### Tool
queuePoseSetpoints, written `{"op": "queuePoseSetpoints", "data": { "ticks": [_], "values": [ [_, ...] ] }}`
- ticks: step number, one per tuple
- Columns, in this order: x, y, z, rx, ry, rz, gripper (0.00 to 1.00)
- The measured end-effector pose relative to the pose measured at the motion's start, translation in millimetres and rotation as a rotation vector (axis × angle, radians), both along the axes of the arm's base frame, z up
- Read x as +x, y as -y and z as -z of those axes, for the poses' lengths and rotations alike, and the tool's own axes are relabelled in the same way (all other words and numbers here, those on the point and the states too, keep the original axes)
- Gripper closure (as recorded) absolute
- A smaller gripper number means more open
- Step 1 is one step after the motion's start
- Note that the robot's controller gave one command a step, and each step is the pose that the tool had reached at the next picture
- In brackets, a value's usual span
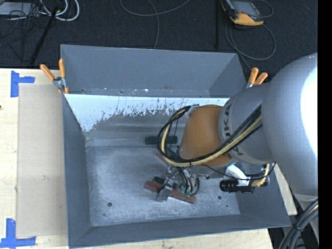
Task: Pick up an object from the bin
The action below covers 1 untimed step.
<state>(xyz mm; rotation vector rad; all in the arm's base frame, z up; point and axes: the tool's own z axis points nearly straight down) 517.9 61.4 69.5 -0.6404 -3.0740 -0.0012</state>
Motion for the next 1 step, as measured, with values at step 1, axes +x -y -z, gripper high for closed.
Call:
{"op": "queuePoseSetpoints", "data": {
  "ticks": [1],
  "values": [
    [1.8, 0.9, -148.1, 0.000, 0.008, 0.017, 1.00]
  ]
}}
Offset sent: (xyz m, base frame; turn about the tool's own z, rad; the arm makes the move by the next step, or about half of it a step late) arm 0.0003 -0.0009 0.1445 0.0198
